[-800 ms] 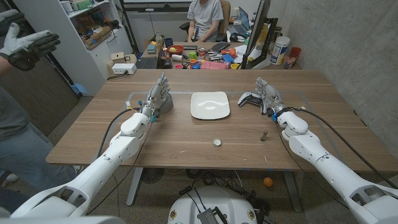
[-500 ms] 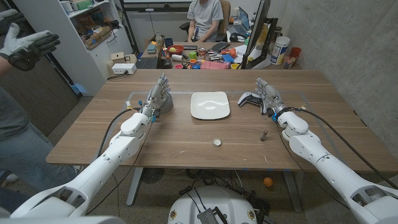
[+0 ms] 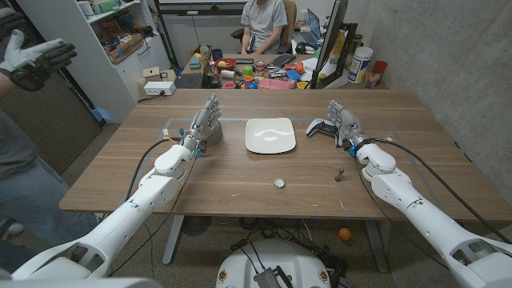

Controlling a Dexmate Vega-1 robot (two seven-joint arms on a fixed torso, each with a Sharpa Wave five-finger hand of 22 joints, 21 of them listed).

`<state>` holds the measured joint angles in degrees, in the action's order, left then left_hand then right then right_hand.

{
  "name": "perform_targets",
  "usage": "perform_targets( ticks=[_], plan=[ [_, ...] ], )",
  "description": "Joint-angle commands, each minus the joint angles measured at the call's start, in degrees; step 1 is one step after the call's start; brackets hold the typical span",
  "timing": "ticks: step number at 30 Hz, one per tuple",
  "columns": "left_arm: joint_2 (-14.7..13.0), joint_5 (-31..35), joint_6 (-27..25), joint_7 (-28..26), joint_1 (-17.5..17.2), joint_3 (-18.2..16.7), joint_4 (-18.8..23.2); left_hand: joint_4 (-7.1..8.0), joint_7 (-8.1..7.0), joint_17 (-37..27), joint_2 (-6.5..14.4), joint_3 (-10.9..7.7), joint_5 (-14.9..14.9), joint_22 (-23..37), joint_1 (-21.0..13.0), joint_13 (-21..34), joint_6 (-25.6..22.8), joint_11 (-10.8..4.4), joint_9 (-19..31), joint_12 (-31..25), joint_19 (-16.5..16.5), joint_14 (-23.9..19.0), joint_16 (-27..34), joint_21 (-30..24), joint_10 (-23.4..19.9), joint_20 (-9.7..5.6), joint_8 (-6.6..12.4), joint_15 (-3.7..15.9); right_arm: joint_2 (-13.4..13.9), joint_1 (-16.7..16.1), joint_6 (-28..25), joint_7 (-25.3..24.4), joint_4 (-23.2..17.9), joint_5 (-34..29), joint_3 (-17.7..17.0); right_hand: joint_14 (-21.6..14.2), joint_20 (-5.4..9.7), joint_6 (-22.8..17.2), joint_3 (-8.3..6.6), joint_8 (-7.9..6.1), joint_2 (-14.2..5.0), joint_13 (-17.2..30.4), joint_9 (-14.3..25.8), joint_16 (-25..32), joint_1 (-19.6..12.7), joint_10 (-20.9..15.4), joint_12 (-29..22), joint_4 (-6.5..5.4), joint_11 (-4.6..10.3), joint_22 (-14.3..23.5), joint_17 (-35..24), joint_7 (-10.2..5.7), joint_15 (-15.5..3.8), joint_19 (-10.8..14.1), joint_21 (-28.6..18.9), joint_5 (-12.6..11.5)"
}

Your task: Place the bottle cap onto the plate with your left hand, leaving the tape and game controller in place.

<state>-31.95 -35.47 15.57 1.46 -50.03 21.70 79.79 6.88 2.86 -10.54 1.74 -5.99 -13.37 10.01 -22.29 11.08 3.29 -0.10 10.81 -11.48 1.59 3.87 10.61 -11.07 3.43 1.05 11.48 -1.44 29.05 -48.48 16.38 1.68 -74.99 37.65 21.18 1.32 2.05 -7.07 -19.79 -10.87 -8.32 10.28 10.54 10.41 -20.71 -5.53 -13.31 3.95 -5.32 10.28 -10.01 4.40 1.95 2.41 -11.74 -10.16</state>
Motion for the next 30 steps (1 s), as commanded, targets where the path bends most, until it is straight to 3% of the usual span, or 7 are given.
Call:
perform_targets(
  ticks=[1, 12, 17, 19, 23, 25, 30],
  plan=[
    [-3.2, 2.5, 0.1, 0.0, -2.0, 0.1, 5.3, -0.36, -0.09, -0.2, -0.1, -0.05, -0.3, 0.3, -0.9, 0.2, -0.1, 0.88, 0.1, -0.3, 0.3, 0.1, 0.3, 0.0, 0.2, 1.14, 0.22, -0.69, -0.9, -0.2, 2.2, -0.8, 0.2, -1.0, 0.1, 0.1, 0.37, -0.6, -0.20, -0.37, 0.31, 0.2, 0.1, 0.3, -0.2, -0.6, 0.1, 0.26, -0.06, 0.3, -0.2, -0.19, 0.33, 0.3, -0.2, -0.3],
    [-8.6, 5.4, -2.2, -0.9, -5.0, -0.6, 12.9, -1.04, -0.11, -0.2, -0.2, -0.16, -0.4, 0.3, -1.9, 0.2, 0.2, 1.22, 0.1, -0.2, 1.3, 0.4, 0.1, 0.3, 0.5, 1.95, 0.09, -0.91, -1.2, -1.1, 5.1, -3.5, -2.2, -2.9, -0.6, -0.1, 0.54, -1.1, -0.06, -0.50, 0.41, 0.2, 0.1, 0.3, -0.2, -1.0, 0.1, 0.39, -0.09, 0.2, -0.2, -0.21, 0.10, 0.6, -0.3, -0.3],
    [-11.7, 8.2, -5.7, -4.8, -7.1, -1.8, 18.0, -2.05, -0.07, -0.2, -0.2, -0.36, -0.3, 0.4, -3.5, 0.2, 0.0, 2.89, 0.2, -0.1, 4.2, 1.1, 0.0, 0.7, 1.2, 3.56, 0.24, -2.77, -1.8, -1.4, 5.8, -6.8, -2.9, -4.5, -0.9, -0.3, 0.51, -1.4, 0.04, -0.58, 0.49, 0.2, 0.1, 0.4, -0.2, -1.4, 0.0, 0.46, -0.04, 0.2, -0.2, -0.18, 0.15, 0.7, -0.3, -0.3],
    [-13.0, 9.0, -7.0, -5.4, -7.5, -2.2, 19.6, -2.70, -0.12, -0.2, -0.3, -0.51, -0.2, 0.4, -4.5, 0.3, -0.2, 3.46, 0.4, -0.2, 5.3, 1.2, 0.1, 0.7, 1.4, 6.25, 0.38, -3.63, -2.1, -1.5, 6.3, -8.1, -3.1, -5.2, -1.0, -0.4, 0.50, -1.5, 0.08, -0.62, 0.55, 0.2, 0.1, 0.4, -0.2, -1.5, -0.1, 0.49, -0.04, 0.2, -0.2, -0.19, 0.16, 0.6, -0.3, -0.3],
    [-17.0, 11.9, -12.3, -7.7, -8.6, -3.3, 25.1, -3.47, -0.24, -0.2, -0.2, -0.83, -0.1, 0.5, -5.8, 0.3, -0.8, 3.32, 0.5, -0.5, 5.5, 0.9, 0.3, 0.4, 0.8, 7.74, 0.68, -4.32, -2.8, -1.6, 7.5, -9.5, -3.2, -5.9, -1.4, -1.2, 0.16, -2.4, 0.35, -0.81, 0.91, 0.2, 0.1, 0.6, -0.1, -2.6, -0.3, 0.70, -0.28, 0.2, -0.2, -0.38, -0.11, 0.8, -0.3, -0.3],
    [-19.0, 13.4, -15.0, -8.8, -9.1, -3.9, 27.9, -4.53, 0.16, -0.3, -0.3, -1.21, -0.1, 0.5, -7.5, 0.4, -1.3, 3.09, 0.5, -1.1, 5.3, 0.4, 0.5, 0.1, -0.6, 7.89, 0.92, -4.52, -3.2, -1.6, 7.9, -10.1, -3.2, -6.0, -1.6, -2.5, 0.31, -3.4, 0.45, -1.00, 0.98, 0.2, 0.1, 0.8, -0.3, -4.0, -0.7, 0.98, -0.20, 0.2, -0.1, -0.56, -0.70, 1.2, -0.3, -0.3],
    [-22.8, 16.5, -17.9, -9.6, -10.3, -5.3, 32.8, -6.14, 0.15, -0.3, -0.4, -1.84, 0.0, 0.5, -10.1, 0.5, -2.1, 2.49, 0.6, -1.3, 4.6, -0.4, 0.8, -0.3, -1.1, 8.94, 1.32, -4.41, -3.8, -1.2, 8.4, -10.6, -3.2, -6.5, -1.5, -2.9, 0.27, -3.8, 0.53, -1.05, 1.09, 0.2, 0.1, 0.8, -0.4, -4.5, -0.8, 1.16, -0.32, 0.2, 0.0, -0.40, -0.64, 1.5, -0.4, -0.3]
  ],
)
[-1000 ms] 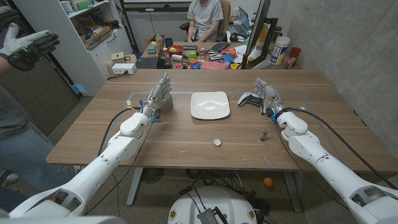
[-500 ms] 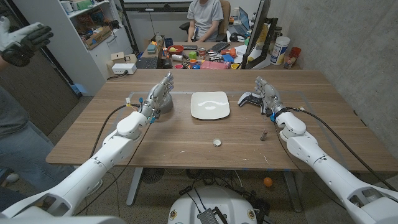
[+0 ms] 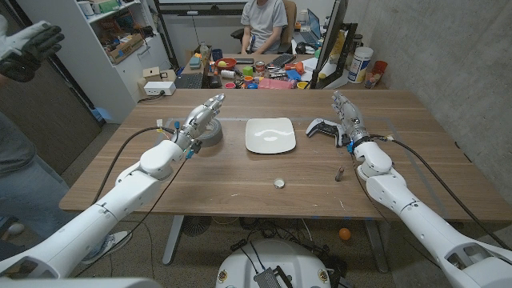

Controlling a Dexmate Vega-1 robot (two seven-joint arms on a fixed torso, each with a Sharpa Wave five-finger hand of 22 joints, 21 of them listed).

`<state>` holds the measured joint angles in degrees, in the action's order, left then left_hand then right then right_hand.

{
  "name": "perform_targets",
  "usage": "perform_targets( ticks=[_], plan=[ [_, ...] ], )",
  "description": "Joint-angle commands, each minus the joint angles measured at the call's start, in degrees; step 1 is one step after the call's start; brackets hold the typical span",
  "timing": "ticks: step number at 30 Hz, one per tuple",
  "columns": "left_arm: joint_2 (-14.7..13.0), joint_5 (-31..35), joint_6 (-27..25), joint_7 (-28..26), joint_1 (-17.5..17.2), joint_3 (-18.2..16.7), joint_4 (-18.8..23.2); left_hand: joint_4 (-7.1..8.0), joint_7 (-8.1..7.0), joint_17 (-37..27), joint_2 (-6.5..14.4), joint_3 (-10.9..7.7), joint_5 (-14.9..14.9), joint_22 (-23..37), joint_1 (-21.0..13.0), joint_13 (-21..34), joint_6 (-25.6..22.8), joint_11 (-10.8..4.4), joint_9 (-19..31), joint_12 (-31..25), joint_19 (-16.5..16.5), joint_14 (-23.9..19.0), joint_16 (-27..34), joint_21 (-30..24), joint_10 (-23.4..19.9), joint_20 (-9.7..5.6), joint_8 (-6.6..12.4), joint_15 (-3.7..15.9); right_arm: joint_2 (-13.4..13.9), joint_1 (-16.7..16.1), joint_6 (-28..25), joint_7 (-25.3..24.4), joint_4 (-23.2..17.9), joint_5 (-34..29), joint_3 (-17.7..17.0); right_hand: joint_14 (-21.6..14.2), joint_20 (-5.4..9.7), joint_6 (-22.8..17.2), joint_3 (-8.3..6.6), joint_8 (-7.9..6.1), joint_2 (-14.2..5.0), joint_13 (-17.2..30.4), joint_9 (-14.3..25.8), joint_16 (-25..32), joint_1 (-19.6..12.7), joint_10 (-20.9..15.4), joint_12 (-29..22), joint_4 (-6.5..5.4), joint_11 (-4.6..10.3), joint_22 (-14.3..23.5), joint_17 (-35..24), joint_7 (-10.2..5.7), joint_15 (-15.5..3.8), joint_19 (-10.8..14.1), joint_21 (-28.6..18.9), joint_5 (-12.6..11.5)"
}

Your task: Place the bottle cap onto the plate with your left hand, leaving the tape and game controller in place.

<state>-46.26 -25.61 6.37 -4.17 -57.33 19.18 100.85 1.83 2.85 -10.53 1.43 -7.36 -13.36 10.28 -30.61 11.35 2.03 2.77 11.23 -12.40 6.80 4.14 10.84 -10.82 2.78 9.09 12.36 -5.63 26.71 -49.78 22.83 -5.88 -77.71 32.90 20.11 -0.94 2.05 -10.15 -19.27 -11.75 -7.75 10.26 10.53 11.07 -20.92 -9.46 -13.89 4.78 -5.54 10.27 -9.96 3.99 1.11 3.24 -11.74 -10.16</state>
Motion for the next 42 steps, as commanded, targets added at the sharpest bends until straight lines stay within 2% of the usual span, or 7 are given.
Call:
perform_targets(
  ticks=[1, 9, 21, 25, 26, 35, 42],
  plan=[
    [-9.1, 7.3, -9.0, -4.0, -3.1, -3.0, 12.5, -1.21, 0.22, -0.3, -0.1, -0.52, 0.0, 0.2, -2.0, 0.3, -1.0, -0.43, 0.2, -0.4, -0.6, -0.7, 0.6, -0.6, -0.5, 0.95, 0.47, -0.22, -1.4, 0.2, 2.0, -3.0, -0.5, -1.8, -0.4, -0.6, 0.25, -0.8, 0.01, -0.16, 0.54, 0.2, 0.1, 0.2, -0.2, -0.6, -0.2, 0.34, -0.13, 0.2, -0.1, 0.08, 0.22, 0.7, -0.4, -0.3],
    [-12.5, 10.6, -9.1, -2.8, -4.4, -4.6, 15.9, -3.05, 0.23, -0.3, -0.1, -1.27, 0.2, 0.3, -5.0, 0.4, -3.2, -1.26, 0.3, -1.1, -0.9, -1.6, 0.8, -0.8, -2.3, 1.54, 1.29, -0.18, -1.8, 0.9, 2.1, -3.1, -0.3, -2.2, -0.1, -0.3, 0.13, -0.5, 0.11, 0.10, 0.61, 0.1, 0.1, -0.1, -0.3, -0.2, 0.2, 0.52, -0.33, 0.2, -0.1, 0.13, 0.66, 0.2, -0.1, -0.3],
    [-21.1, 20.0, -10.2, -0.1, -7.3, -8.2, 22.5, -4.67, -0.07, -0.4, 0.4, -2.15, 0.6, 0.3, -7.9, 0.6, -5.3, -2.39, 0.5, -1.6, -0.2, -2.6, 0.9, -0.6, -3.9, 2.40, 1.92, 0.08, -2.2, 1.4, 2.0, -4.4, -0.5, -3.2, -0.2, -0.4, 0.03, -0.7, 0.28, 0.21, 0.73, 0.1, 0.1, -0.3, -0.3, -0.3, 0.4, 0.75, -0.60, 0.2, -0.1, 0.77, 1.00, 0.0, 0.0, -0.3],
    [-24.8, 25.5, -10.7, 1.0, -8.2, -9.6, 24.9, -6.36, -0.46, -0.4, 0.6, -3.02, 0.7, 0.2, -10.8, 0.7, -6.9, -3.30, 0.5, -1.7, -0.1, -3.6, 1.1, -0.6, -4.7, 2.85, 2.40, 0.25, -2.4, 1.7, 2.0, -4.7, -0.6, -3.5, 0.0, -0.2, -0.09, -0.5, 0.35, 0.31, 0.79, 0.1, 0.1, -0.4, -0.3, -0.2, 0.5, 0.80, -0.56, 0.2, -0.1, 0.79, 1.11, -0.1, 0.1, -0.3],
    [-24.7, 25.7, -10.8, 1.2, -8.3, -9.8, 25.0, -6.51, -0.40, -0.4, 0.6, -3.08, 0.7, 0.2, -11.1, 0.7, -7.0, -3.37, 0.5, -1.7, 0.0, -3.6, 1.1, -0.6, -4.8, 2.88, 2.42, 0.23, -2.4, 1.7, 2.0, -4.7, -0.6, -3.5, 0.0, -0.2, -0.12, -0.5, 0.37, 0.31, 0.80, 0.1, 0.1, -0.4, -0.3, -0.2, 0.5, 0.81, -0.56, 0.2, -0.1, 0.79, 1.10, -0.1, 0.1, -0.3],
    [-30.2, 36.5, -13.7, 9.8, -3.8, -7.3, 29.2, -9.28, -1.59, -0.4, 0.9, -4.53, 0.7, 0.3, -16.1, 0.8, -7.4, -3.71, 0.6, -0.9, 1.8, -2.6, 0.5, -0.2, -3.2, 2.99, 2.31, 0.11, -3.3, 2.7, 2.3, -4.9, 0.1, -3.9, 0.4, 0.0, -0.36, -0.4, 0.55, 0.45, 0.95, 0.1, 0.1, -0.5, -0.2, 0.0, 0.7, 0.91, -0.58, 0.2, -0.1, 0.75, 1.21, -0.5, 0.3, -0.3],
    [-31.7, 42.7, -13.1, 16.1, -0.3, -5.0, 30.9, -10.56, -2.23, -0.5, 1.5, -5.61, 0.7, 0.3, -19.4, 1.0, -7.0, -3.35, 0.8, 0.0, 3.3, -1.0, 0.0, 0.0, -0.7, 3.05, 1.97, -0.22, -3.7, 3.2, 2.3, -5.2, 0.3, -4.1, 0.5, 0.2, -0.52, -0.3, 0.67, 0.53, 1.02, 0.1, 0.1, -0.6, -0.2, 0.3, 0.9, 0.99, -0.50, 0.2, -0.1, 0.71, 1.27, -0.9, 0.4, -0.2]
  ],
)
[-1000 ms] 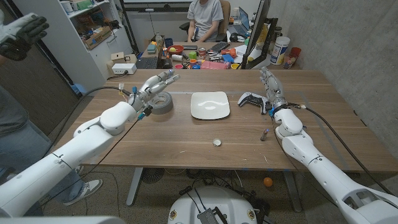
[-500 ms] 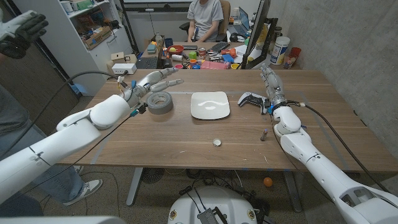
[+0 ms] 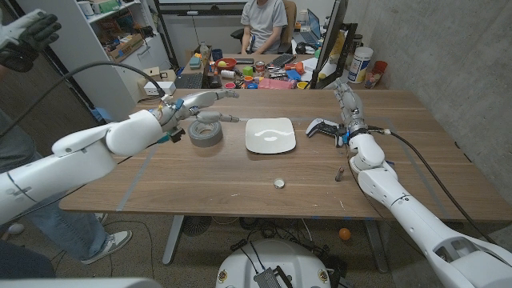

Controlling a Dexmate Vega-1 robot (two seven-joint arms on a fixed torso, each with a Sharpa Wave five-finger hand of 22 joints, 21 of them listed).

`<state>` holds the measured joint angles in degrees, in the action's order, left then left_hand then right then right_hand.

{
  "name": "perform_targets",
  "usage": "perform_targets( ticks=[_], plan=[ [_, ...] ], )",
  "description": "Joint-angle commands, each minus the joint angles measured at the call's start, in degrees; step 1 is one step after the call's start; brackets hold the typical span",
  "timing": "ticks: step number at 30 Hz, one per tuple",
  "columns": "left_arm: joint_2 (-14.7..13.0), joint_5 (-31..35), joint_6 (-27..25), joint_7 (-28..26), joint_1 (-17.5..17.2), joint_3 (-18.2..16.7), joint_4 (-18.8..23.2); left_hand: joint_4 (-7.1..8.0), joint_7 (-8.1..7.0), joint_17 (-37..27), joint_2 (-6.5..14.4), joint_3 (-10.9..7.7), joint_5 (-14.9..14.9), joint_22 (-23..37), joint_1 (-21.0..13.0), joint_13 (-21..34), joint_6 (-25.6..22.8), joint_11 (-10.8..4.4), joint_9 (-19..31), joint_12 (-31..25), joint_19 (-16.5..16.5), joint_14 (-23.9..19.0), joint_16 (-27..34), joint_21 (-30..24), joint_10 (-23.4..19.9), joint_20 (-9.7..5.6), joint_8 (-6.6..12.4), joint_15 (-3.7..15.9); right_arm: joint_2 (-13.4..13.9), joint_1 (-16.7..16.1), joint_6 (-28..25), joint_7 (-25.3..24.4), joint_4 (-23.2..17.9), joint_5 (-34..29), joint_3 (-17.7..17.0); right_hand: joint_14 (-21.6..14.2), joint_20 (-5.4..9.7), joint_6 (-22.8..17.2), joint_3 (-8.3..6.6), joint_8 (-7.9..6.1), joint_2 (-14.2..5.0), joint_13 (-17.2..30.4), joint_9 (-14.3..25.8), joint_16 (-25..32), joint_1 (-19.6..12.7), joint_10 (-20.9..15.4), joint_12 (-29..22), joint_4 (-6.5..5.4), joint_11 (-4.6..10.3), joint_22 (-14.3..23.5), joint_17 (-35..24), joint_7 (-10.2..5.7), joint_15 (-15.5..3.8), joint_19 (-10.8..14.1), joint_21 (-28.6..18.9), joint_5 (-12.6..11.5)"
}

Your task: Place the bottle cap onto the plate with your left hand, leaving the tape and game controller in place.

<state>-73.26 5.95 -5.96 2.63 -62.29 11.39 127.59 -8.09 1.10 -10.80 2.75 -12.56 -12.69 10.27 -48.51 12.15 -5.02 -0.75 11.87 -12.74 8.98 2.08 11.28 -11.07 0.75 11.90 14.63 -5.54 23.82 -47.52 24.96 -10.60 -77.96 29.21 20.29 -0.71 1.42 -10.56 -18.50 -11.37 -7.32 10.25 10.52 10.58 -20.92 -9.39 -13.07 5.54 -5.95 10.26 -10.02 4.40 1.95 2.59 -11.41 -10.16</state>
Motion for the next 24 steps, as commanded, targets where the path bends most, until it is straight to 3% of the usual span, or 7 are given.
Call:
perform_targets(
  ticks=[1, 7, 13, 24],
  plan=[
    [-4.6, 12.1, -0.4, 10.7, 5.6, 3.5, 4.2, -0.79, -0.56, -0.2, 0.3, -0.57, 0.1, 0.3, -2.1, 0.2, 0.2, 0.30, 0.2, 0.5, 1.3, 1.5, -0.5, 0.2, 1.9, 0.24, -0.38, -0.42, -0.9, 0.9, 0.2, -0.5, 0.6, -0.4, 0.3, 0.0, 0.14, 0.1, -0.08, 0.15, 0.59, 0.1, 0.1, -0.1, -0.2, 0.2, 0.1, 0.24, -0.08, 0.2, -0.1, 0.28, 0.45, -0.2, 0.1, -0.2],
    [-1.8, 18.7, 1.2, 19.9, 12.0, 8.5, 4.6, -0.83, -2.18, -0.5, 1.1, -1.48, 0.4, 0.4, -5.2, 0.5, 2.9, 2.04, 0.6, 1.8, 2.8, 6.8, -1.1, 0.1, 8.1, 0.27, -1.69, -1.66, -1.4, 1.4, 0.5, -0.5, 1.4, -0.4, 0.5, 0.1, 0.08, 0.1, -0.01, 0.18, 0.62, 0.2, 0.1, -0.2, -0.2, 0.3, 0.2, 0.29, -0.15, 0.2, -0.1, 0.26, 0.67, -0.4, 0.1, -0.2],
    [1.1, 25.9, 3.2, 26.5, 16.2, 11.9, 5.2, -0.68, -1.95, -0.7, 1.5, -1.77, 0.4, 0.5, -6.4, 0.6, 4.3, 3.46, 0.8, 1.8, 4.3, 9.6, -1.1, 0.2, 10.7, 0.26, -2.25, -2.55, -2.0, 2.3, 1.3, -1.0, 2.3, -0.8, 0.3, 0.1, -0.02, 0.2, 0.08, 0.21, 0.70, 0.2, 0.1, -0.2, -0.2, 0.3, 0.3, 0.34, -0.38, 0.2, -0.1, 0.24, 0.72, -0.6, 0.1, -0.2],
    [6.4, 36.0, 7.8, 30.3, 18.3, 15.6, 3.8, -0.38, -2.61, -0.8, 1.4, -1.65, 0.3, 0.5, -7.2, 0.7, 6.6, 3.55, 1.0, 1.7, 6.3, 12.4, -1.1, 0.4, 13.1, 0.28, -2.93, -2.50, -1.8, 4.2, 2.4, -1.1, 2.9, -1.6, -0.2, 0.0, -0.18, 0.1, 0.37, 0.24, 1.04, 0.2, 0.1, -0.1, 0.0, 0.2, 0.3, 0.44, -0.36, 0.2, -0.1, 0.17, 0.77, -0.3, 0.0, -0.1]
  ],
)
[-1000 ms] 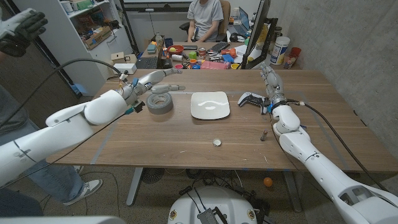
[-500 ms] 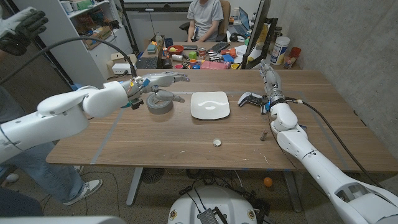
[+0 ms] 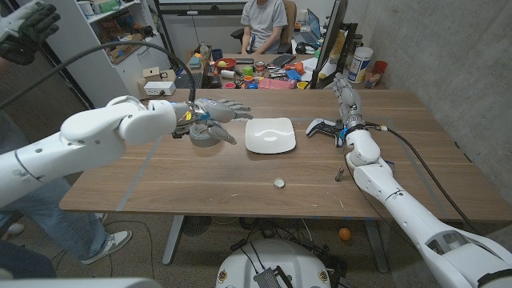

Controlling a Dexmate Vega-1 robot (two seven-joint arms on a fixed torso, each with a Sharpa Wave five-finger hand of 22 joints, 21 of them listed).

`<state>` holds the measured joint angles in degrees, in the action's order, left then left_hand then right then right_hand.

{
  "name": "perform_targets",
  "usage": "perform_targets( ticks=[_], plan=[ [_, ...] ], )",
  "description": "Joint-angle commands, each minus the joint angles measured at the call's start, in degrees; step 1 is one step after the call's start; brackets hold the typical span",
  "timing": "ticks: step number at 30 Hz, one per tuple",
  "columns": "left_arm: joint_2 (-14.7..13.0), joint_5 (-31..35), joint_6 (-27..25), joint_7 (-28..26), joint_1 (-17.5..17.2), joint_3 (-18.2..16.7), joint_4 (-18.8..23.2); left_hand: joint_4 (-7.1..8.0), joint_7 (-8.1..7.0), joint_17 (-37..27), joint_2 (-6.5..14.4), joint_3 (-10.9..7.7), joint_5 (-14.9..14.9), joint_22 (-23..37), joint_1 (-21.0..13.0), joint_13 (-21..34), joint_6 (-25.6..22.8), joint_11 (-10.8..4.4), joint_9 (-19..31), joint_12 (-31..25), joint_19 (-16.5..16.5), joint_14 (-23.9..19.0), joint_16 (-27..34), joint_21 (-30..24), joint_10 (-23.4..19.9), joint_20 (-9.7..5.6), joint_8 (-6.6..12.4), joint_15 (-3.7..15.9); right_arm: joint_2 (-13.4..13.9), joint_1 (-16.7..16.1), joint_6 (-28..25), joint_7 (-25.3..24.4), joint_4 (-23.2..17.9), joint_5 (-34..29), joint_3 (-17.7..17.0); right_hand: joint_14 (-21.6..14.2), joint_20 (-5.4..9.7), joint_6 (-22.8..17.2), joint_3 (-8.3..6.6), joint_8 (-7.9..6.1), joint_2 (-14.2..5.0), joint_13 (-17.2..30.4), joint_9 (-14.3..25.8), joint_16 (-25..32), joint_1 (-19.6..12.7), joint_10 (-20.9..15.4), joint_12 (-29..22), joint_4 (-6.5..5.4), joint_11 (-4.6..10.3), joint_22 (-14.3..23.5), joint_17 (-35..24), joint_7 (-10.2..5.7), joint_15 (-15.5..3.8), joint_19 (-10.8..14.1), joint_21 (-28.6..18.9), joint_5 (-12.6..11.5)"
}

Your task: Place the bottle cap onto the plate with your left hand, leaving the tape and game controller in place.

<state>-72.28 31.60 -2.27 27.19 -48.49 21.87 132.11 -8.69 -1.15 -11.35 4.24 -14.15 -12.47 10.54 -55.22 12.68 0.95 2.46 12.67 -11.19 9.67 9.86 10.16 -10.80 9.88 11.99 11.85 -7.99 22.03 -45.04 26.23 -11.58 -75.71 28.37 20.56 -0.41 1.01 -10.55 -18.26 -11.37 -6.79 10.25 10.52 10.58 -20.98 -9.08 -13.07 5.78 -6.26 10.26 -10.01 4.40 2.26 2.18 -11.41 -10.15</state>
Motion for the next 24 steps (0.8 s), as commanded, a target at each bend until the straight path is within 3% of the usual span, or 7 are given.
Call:
perform_targets(
  ticks=[1, 13, 24],
  plan=[
    [5.9, 11.1, 4.7, 6.2, 4.8, 5.6, -0.9, 0.26, -0.43, -0.3, -0.1, -0.02, 0.1, 0.3, -0.4, 0.2, 0.8, 0.37, 0.2, 0.2, 5.7, 4.9, 0.0, 0.1, 4.1, 0.18, -0.19, -0.02, 0.0, 1.9, 1.2, -0.2, 0.7, -0.8, -0.6, -0.5, 0.30, 0.1, 0.20, 0.25, 0.59, 0.2, 0.1, 0.0, 0.1, -0.5, 0.2, 0.23, 0.00, 0.2, -0.1, 0.18, 0.37, 0.5, -0.1, -0.1],
    [12.3, 14.3, 10.6, 8.0, 7.3, 9.0, -5.0, 0.60, -1.75, -0.4, -0.4, 0.36, 0.1, 0.3, -0.4, 0.2, 1.9, 0.43, 0.3, 0.0, 6.2, 6.1, 0.2, -0.1, 5.3, 0.16, -0.30, 0.01, -0.7, 3.5, 1.4, -1.0, 1.5, -1.1, -0.7, -1.5, 0.17, -0.6, 0.54, 0.02, 0.94, 0.2, 0.1, 0.3, 0.2, -1.1, 0.1, 0.38, 0.06, 0.2, -0.1, 0.05, 0.36, 1.0, -0.3, 0.0],
    [16.2, 14.6, 13.2, 10.9, 8.8, 11.4, -6.6, 0.94, -2.57, -0.4, -0.7, 0.87, 0.1, 0.3, -0.4, 0.3, -0.6, 0.46, 0.5, -0.3, 6.7, 7.2, 0.4, -0.3, 6.4, 0.13, 0.85, -0.05, -1.0, 6.2, -0.4, -1.1, 2.8, -0.9, -0.7, -1.9, 0.10, -1.1, 0.80, -0.10, 1.22, 0.2, 0.1, 0.3, 0.3, -1.6, 0.0, 0.46, 0.18, 0.2, -0.1, -0.24, 0.30, 1.1, -0.3, 0.1]
  ],
)
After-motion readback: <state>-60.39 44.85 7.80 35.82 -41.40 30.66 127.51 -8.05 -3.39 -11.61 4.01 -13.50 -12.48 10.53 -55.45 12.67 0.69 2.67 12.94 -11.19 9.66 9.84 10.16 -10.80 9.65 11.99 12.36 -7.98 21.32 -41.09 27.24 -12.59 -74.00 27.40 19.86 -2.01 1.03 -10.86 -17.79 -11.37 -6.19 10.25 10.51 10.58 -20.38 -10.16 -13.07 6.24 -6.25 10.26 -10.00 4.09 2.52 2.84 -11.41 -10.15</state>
